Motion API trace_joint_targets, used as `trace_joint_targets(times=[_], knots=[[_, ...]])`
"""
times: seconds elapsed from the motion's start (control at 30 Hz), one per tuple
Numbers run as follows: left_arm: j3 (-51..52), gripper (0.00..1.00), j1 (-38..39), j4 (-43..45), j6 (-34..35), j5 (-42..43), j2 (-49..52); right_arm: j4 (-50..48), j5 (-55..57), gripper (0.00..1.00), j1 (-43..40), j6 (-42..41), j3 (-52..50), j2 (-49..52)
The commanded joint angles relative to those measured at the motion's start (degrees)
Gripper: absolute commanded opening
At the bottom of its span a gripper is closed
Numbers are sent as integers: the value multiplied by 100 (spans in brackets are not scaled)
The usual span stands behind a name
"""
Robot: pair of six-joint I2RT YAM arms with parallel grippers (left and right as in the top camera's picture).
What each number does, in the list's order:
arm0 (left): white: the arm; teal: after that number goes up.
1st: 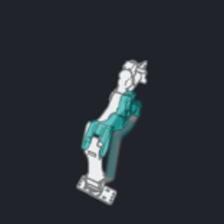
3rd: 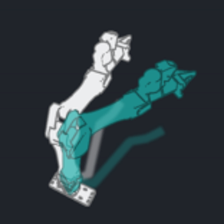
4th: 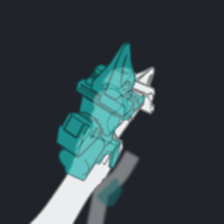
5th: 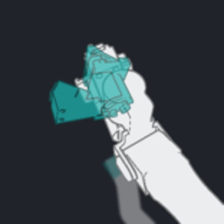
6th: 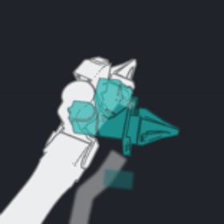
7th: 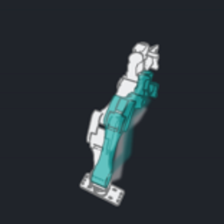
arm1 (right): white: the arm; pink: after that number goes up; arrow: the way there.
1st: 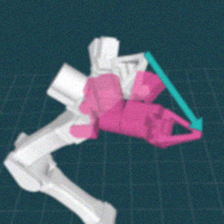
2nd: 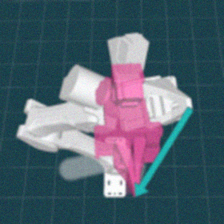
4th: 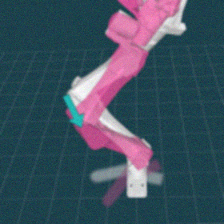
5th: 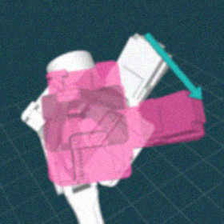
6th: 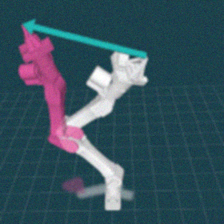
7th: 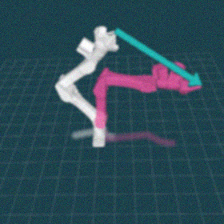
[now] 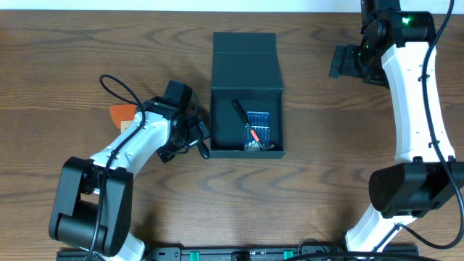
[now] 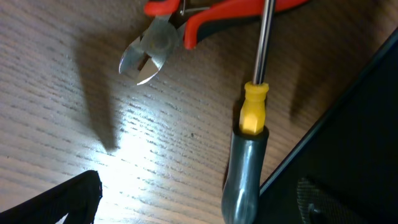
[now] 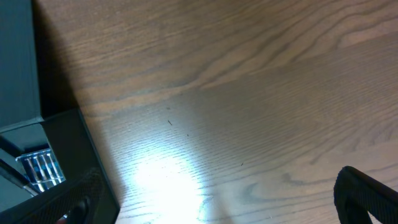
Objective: Pack container
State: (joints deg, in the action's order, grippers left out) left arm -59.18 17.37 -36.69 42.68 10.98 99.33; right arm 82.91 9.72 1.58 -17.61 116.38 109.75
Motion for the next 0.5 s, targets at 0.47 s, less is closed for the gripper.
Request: trace_joint_targets(times=[0.47], knots=[[-28, 99, 9, 190, 116, -160, 560, 9, 57, 99, -4, -81, 105, -39]])
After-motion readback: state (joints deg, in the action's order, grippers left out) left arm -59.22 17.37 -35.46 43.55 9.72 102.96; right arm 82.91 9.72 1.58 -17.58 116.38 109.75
